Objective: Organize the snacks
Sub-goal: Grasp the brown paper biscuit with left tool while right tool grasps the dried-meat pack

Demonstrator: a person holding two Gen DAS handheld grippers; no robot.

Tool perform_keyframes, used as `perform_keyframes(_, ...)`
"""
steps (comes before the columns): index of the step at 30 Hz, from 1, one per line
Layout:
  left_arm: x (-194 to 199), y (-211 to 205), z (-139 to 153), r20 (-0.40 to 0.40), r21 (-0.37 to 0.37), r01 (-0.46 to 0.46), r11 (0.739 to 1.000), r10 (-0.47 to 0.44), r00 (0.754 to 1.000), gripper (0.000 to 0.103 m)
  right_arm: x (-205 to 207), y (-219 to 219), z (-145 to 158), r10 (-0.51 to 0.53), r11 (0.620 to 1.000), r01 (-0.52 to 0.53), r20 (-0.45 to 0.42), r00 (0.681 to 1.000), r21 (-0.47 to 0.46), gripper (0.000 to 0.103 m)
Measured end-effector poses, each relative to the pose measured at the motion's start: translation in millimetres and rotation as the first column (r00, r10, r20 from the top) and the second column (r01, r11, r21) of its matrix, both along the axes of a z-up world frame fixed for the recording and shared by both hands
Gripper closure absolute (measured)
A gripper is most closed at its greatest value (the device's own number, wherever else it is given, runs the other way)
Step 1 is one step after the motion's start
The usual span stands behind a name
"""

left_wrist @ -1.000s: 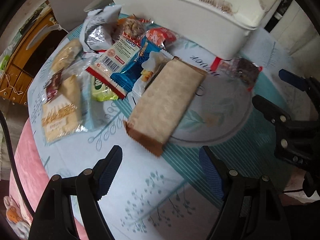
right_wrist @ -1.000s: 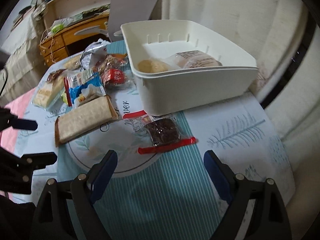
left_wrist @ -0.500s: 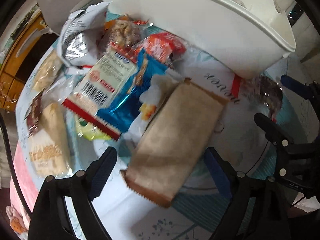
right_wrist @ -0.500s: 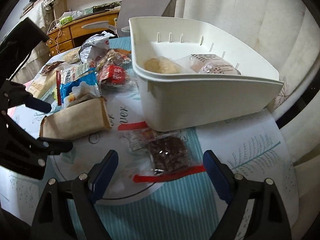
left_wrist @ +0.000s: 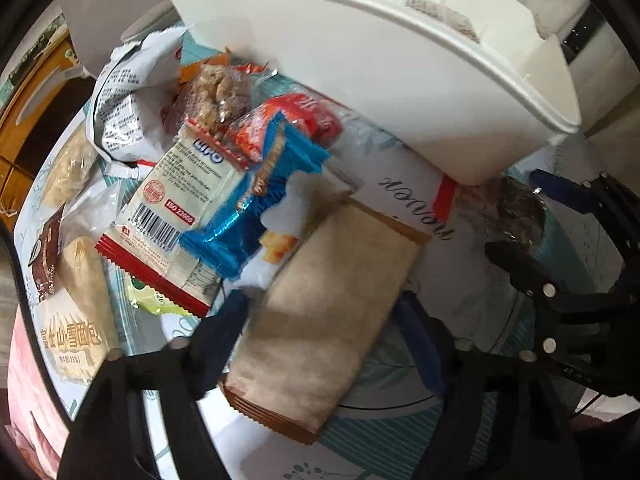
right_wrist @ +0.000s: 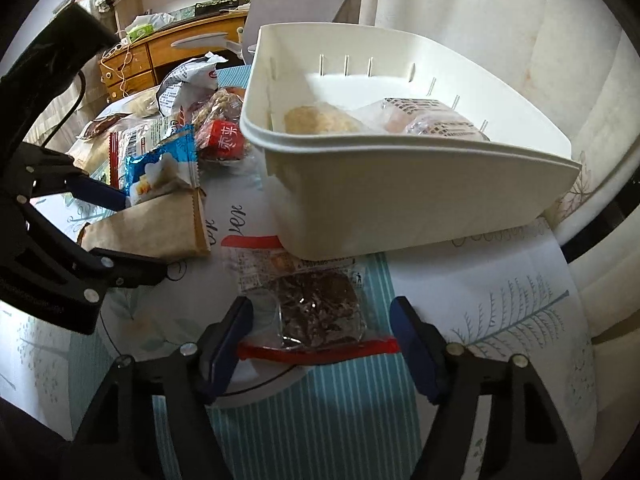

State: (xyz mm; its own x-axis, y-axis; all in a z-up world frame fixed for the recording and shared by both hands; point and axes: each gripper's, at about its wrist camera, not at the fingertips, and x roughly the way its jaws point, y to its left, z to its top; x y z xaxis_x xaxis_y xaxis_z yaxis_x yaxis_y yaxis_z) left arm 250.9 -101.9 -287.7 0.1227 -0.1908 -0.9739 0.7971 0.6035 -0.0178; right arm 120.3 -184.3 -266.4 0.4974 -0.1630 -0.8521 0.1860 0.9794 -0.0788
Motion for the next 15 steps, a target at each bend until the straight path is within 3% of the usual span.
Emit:
perform_keyframes(3,-9,2,6,0.003,-0.001,-0.001,1.000,0.001,1.000,0.043,2,1,3,0.021,1.000,-0.021,0.000,1.000,-0.007,0.038)
perform_keyframes(15,-39,22,15,-0.026,0.031,-0.078,0.996,0.079,0.997,0.047,5,8,8,0.040,0.999,-0.042,-0.074,0.996,-0.015,0.044)
